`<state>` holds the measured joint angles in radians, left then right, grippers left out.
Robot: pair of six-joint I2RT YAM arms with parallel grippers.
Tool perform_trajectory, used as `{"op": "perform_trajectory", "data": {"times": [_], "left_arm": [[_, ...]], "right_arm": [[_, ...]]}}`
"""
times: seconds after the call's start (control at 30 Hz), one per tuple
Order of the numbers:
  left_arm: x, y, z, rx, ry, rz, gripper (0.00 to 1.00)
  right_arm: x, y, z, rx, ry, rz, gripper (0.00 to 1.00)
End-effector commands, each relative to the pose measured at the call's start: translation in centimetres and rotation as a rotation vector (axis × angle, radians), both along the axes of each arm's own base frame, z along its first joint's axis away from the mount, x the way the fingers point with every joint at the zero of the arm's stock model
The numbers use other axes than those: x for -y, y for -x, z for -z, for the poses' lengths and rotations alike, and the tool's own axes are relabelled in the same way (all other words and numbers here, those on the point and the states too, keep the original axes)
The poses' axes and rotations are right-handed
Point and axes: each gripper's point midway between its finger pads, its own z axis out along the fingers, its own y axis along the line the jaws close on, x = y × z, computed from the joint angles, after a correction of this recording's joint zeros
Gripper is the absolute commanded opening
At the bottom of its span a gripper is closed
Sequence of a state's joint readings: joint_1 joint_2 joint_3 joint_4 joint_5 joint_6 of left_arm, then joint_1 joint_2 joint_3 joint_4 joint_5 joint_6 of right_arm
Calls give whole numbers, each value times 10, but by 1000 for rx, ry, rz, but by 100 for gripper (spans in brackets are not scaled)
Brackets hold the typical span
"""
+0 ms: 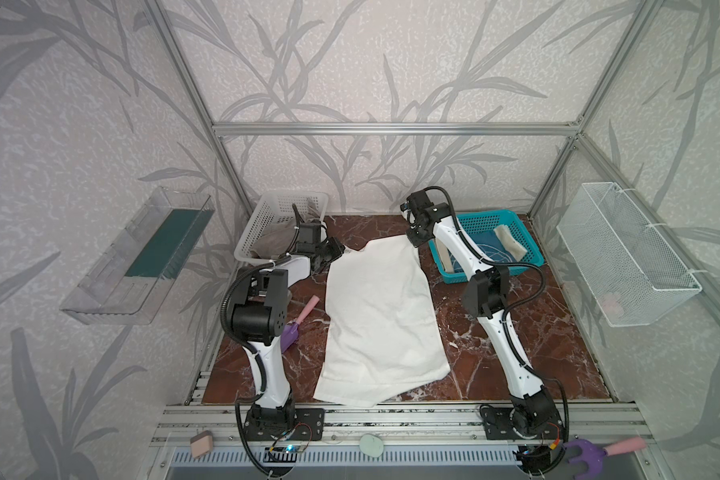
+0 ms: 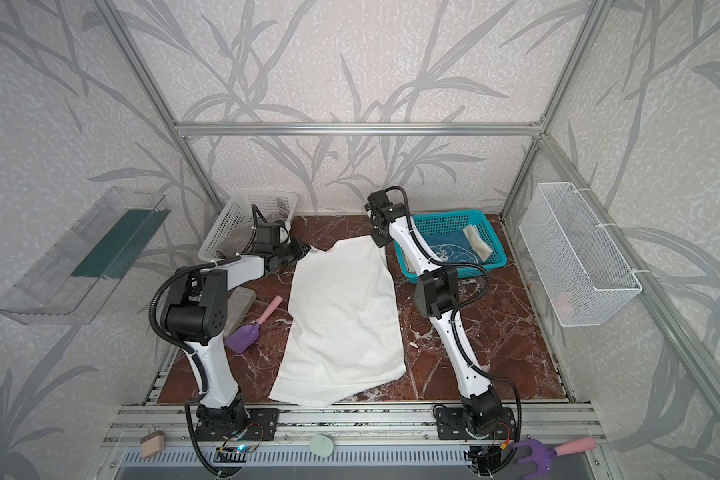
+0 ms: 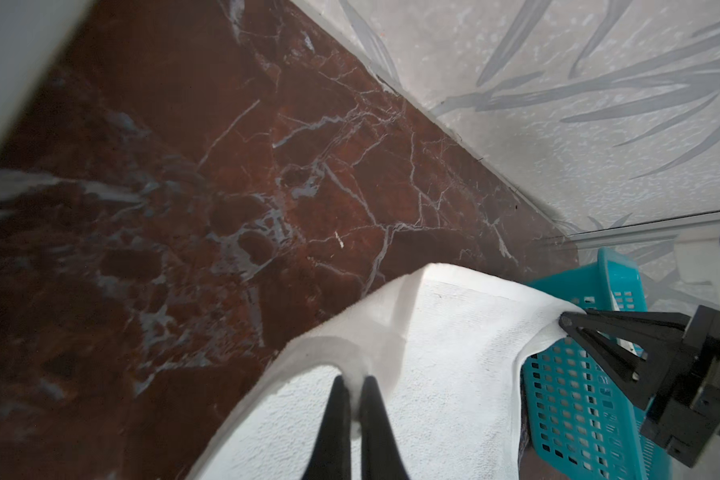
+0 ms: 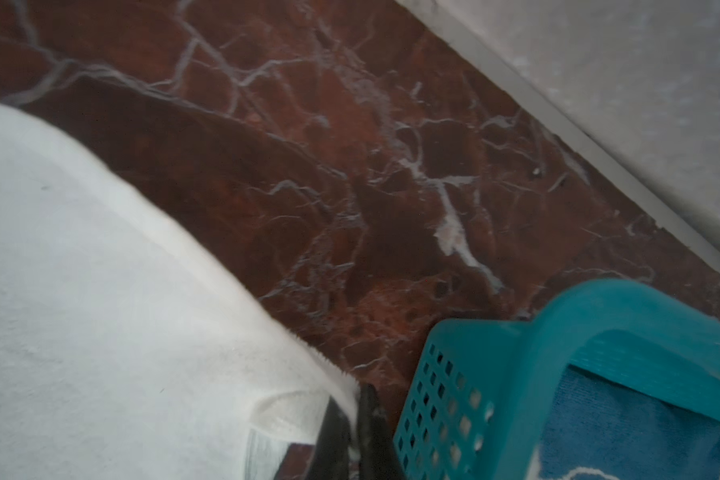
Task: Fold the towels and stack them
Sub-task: 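Raise the white towel high with both grippers, letting it hang down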
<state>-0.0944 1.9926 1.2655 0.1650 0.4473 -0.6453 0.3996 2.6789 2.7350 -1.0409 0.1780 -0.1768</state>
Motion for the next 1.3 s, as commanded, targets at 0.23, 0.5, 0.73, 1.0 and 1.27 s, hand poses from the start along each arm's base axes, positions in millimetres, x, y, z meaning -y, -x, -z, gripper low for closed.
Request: {"op": "perform_trajectory", "data": {"times": [0.23, 0.5, 0.73, 1.0, 1.27], "left_arm": [[9, -68, -70, 153, -46, 77, 0], [-2, -91, -119, 248, -72, 81, 0], [-22, -97, -136, 265, -59, 73, 0], [-21, -55, -223, 406, -51, 86, 0], [-14, 52, -353, 623, -110, 106, 0]], "right_arm": [[37, -42, -77, 228, -57, 54, 0], [38, -54, -172, 471, -121, 54, 0], [41, -49, -195, 499, -152, 63, 0], [33, 6, -287, 569, -268, 25, 0], [21, 116, -397, 719, -270, -71, 0]]}}
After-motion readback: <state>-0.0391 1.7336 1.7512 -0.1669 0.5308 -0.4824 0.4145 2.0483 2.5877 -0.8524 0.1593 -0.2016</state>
